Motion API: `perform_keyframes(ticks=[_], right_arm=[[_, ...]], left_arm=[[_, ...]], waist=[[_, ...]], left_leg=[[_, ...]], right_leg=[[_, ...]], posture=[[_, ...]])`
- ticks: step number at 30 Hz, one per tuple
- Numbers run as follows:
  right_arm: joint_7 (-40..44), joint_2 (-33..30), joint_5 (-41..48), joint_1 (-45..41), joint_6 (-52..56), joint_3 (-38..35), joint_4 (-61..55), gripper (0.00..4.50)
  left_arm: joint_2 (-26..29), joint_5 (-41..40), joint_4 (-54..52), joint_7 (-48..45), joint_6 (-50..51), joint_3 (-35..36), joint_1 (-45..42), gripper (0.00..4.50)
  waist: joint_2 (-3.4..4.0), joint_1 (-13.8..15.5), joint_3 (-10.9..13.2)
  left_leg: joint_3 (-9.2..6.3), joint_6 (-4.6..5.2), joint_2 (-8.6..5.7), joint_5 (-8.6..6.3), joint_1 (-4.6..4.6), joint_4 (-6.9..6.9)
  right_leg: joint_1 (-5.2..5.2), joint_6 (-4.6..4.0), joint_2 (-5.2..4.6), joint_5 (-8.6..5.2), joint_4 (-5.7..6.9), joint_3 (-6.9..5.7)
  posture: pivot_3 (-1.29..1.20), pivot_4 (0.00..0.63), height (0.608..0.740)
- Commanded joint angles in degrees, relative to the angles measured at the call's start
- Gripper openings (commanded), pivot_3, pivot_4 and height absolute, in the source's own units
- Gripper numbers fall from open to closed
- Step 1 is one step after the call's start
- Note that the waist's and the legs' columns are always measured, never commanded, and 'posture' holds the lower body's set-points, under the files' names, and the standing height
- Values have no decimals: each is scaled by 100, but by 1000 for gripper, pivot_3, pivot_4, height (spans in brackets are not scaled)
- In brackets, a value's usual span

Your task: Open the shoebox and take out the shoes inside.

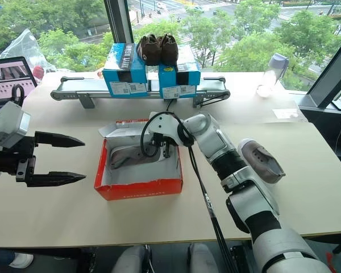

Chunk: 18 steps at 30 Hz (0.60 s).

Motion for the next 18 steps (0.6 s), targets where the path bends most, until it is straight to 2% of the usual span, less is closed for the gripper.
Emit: perform_keyframes(ticks=[1, 5, 9, 16, 18], right_arm=[[330, 8, 146, 176, 358, 50, -460, 62], [966, -181, 864, 254, 1400, -252, -1636, 62], [1249, -505, 1512, 225, 2478, -633, -2640, 62], [840, -1081, 2122, 167, 3596, -1398, -3169, 62], [507, -1230, 2297, 87, 4033, -1825, -3184, 62]], left_arm=[[123, -30, -3, 4, -44, 26, -125, 4500], [118, -3, 28, -13, -83, -31, -151, 4500], [91, 14, 70, -14, -146, -158, -241, 4500], [5, 73, 212, -49, -322, -537, -511, 4500], [-22, 83, 277, -66, -378, -661, -606, 4500]], waist=[[0, 1, 0], [0, 16, 0], [0, 26, 1], [0, 62, 1], [0, 70, 1]], left_leg=[[0, 0, 0, 0, 0, -1], [0, 0, 0, 0, -10, -8], [-1, 0, 0, 1, -47, -7], [-1, 0, -1, 1, -45, -7], [-1, -1, -2, 1, -45, -6]], right_leg=[[-1, 0, 0, 0, 0, 0], [-13, 6, 1, 2, -2, 0], [-49, 20, 2, 11, 4, -1], [-43, 22, -1, 11, -3, -5], [-42, 20, -2, 10, -4, -7]], posture=[[0, 150, 740], [0, 150, 740], [0, 150, 740], [0, 150, 740], [0, 150, 740]])
